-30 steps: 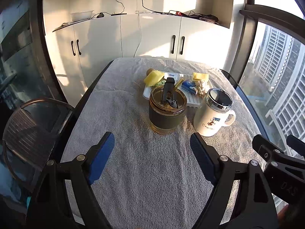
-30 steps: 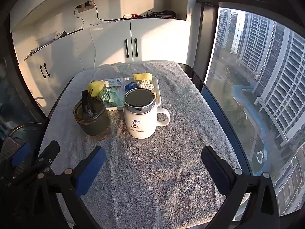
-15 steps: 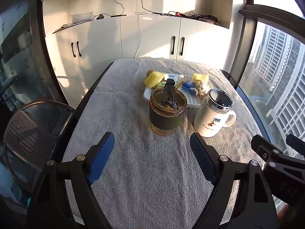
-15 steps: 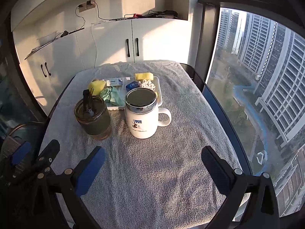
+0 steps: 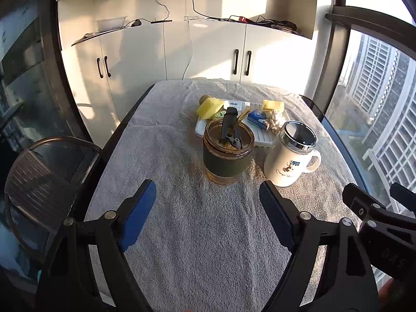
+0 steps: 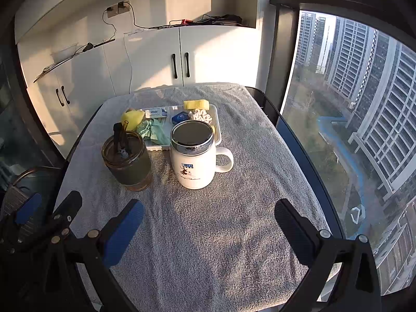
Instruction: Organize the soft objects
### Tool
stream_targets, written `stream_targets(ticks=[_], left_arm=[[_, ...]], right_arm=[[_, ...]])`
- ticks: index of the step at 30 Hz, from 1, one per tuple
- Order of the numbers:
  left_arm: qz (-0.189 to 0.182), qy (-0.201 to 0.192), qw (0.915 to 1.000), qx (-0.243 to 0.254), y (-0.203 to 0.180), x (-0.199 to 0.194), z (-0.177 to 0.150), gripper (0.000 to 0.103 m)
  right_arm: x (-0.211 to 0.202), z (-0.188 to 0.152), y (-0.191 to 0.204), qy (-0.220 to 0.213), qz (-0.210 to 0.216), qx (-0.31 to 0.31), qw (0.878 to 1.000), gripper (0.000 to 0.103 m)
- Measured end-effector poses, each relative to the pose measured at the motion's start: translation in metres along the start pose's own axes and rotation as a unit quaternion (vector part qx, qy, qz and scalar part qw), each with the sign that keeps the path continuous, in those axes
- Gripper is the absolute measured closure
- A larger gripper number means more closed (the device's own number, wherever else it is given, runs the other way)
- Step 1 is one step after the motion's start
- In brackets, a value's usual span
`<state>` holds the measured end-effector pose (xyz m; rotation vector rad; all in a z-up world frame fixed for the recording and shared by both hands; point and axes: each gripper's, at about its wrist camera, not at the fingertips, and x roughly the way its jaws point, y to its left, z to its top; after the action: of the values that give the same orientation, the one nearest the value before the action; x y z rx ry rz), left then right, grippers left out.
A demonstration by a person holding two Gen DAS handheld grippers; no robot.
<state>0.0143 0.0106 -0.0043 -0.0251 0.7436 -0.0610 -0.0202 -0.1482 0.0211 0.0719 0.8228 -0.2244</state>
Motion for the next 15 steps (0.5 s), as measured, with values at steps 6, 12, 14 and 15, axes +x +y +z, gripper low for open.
stream_targets(ticks=[6, 12, 14, 15], left_arm=[[0.003, -0.004, 1.0000, 0.002, -0.0010, -0.0012, -0.0003, 0.022], [0.001, -0.001, 1.0000, 0.001, -0.0006, -0.0009, -0.0004, 0.022], [0.000, -0.002, 1.0000, 0.001, -0.0004, -0.0013, -0.0005, 0.022], [0.000, -0.003, 1.0000, 0.001, -0.0006, -0.0014, -0.0007, 0.022]], right_arm=[[-0.0004, 0.0002, 0.0002, -0.001, 0.000, 0.000, 1.000, 0.000], [-0.0004, -0.0001, 0.0009, -0.001, -0.001, 0.002, 1.000, 0.000], [-0.0005, -0.0005, 0.0012, -0.002, -0.002, 0.001, 1.000, 0.000], [-0.0009, -0.0009, 0.0012, -0.002, -0.002, 0.002, 1.000, 0.000]])
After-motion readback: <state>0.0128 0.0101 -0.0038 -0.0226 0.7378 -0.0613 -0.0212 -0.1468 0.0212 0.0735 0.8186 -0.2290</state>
